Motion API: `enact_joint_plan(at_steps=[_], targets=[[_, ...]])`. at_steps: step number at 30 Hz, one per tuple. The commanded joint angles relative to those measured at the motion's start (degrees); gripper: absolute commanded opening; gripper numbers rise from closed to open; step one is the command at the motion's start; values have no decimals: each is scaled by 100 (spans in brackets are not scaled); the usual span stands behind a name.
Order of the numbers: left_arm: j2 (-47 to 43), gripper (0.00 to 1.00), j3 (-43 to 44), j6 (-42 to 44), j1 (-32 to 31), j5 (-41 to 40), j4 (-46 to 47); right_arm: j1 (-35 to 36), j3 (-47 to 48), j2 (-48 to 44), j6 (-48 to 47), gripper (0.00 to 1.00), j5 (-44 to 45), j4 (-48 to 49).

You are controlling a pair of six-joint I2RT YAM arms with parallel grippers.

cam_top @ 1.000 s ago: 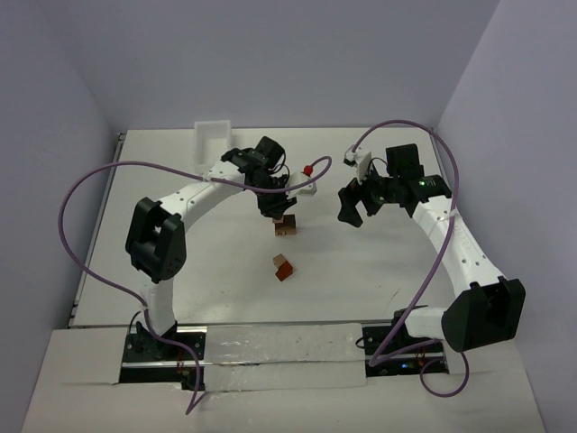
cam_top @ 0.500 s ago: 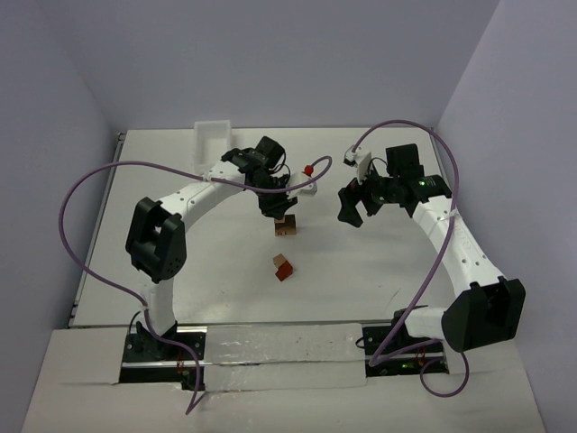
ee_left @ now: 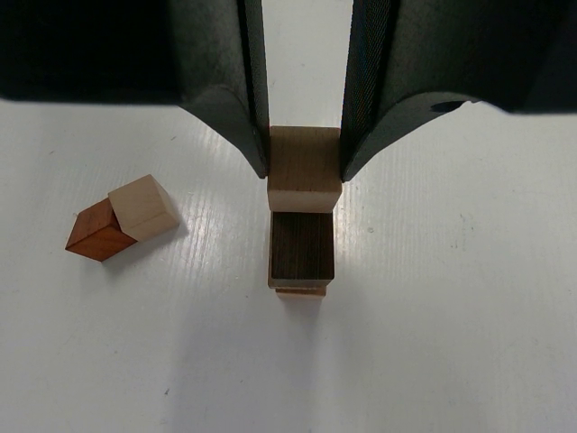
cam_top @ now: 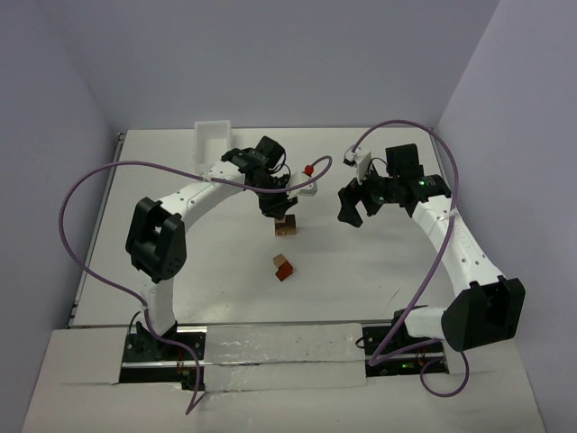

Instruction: Build the wood block tower

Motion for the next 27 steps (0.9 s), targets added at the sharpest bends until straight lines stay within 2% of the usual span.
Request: enact_joint_plan(at_steps=[1, 20, 27], targets=[[42, 16, 181, 133, -48, 178, 193, -33, 199, -2, -67, 100, -40, -82], [113, 19, 108, 178, -48, 152, 214, -42, 226, 60, -76, 100, -76, -101], [101, 29, 58, 217, -48, 190, 201, -33, 249, 83, -87, 100, -82, -119]])
